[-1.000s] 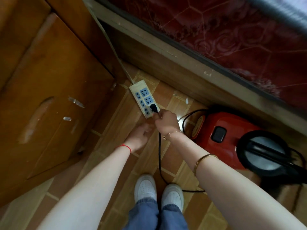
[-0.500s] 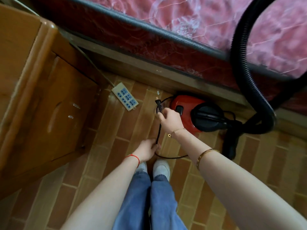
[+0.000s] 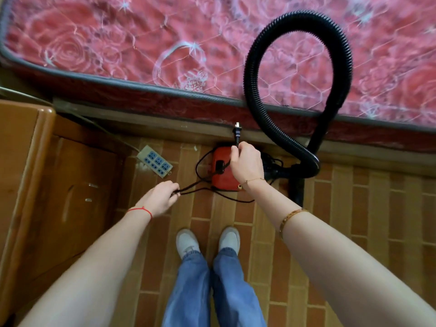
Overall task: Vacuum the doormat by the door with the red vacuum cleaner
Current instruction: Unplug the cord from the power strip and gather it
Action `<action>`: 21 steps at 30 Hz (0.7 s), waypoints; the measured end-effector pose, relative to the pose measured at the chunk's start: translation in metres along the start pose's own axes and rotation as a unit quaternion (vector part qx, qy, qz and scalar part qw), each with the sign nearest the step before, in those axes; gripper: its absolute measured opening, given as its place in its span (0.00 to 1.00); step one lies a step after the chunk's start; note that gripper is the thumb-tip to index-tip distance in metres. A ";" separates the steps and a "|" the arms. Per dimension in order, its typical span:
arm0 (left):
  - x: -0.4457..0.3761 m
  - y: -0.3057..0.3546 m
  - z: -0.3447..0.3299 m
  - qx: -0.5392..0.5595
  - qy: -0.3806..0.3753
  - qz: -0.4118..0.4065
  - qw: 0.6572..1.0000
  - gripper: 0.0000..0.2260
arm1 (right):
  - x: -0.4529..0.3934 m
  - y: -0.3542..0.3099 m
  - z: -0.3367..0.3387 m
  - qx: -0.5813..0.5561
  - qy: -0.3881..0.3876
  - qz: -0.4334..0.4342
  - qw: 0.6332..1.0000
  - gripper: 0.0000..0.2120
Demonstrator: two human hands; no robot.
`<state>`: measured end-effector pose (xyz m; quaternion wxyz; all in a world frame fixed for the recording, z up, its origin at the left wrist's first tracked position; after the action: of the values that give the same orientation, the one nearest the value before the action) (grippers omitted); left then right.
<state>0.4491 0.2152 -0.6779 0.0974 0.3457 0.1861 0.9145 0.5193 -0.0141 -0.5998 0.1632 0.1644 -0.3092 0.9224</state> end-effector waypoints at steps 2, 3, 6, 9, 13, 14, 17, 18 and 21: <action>0.006 -0.010 0.019 -0.030 0.007 0.006 1.000 0.05 | -0.003 0.001 0.009 0.003 0.004 -0.019 1.000 0.12; 0.010 -0.012 0.029 -0.047 0.017 0.007 0.999 0.03 | -0.004 0.002 0.012 0.004 0.000 -0.027 1.000 0.12; 0.015 -0.009 0.056 -0.096 0.069 -0.010 0.993 0.02 | 0.000 0.003 0.020 0.009 -0.003 -0.066 0.998 0.15; 0.017 0.003 0.082 -0.098 0.112 -0.005 0.989 0.04 | 0.007 0.005 0.031 0.024 -0.032 -0.114 0.993 0.16; 0.019 0.030 0.121 -0.050 0.213 0.012 0.976 0.10 | 0.022 0.008 0.044 0.044 -0.090 -0.155 0.983 0.13; 0.019 0.039 0.130 -0.022 0.238 0.018 0.971 0.12 | 0.026 0.009 0.045 0.040 -0.106 -0.162 0.980 0.12; 0.018 0.063 0.154 0.056 0.283 0.028 0.957 0.16 | 0.037 0.009 0.045 0.023 -0.134 -0.183 0.974 0.16; 0.017 0.071 0.159 0.089 0.286 0.036 0.954 0.18 | 0.040 0.008 0.045 0.017 -0.139 -0.189 0.972 0.16; 0.013 0.097 0.171 0.211 0.276 0.061 0.936 0.21 | 0.048 0.004 0.044 -0.005 -0.142 -0.199 0.970 0.15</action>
<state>0.5489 0.1776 -0.5119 -0.0890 0.1025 0.3732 0.9178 0.4834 -0.0351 -0.5490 0.2987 0.3508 -0.2948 0.8372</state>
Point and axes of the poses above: each hand's wrist, its own x-axis away from the middle knuckle, its own z-axis out of the back of the hand, y = z × x, the point moved 3 cm from there along -x, towards the middle knuckle
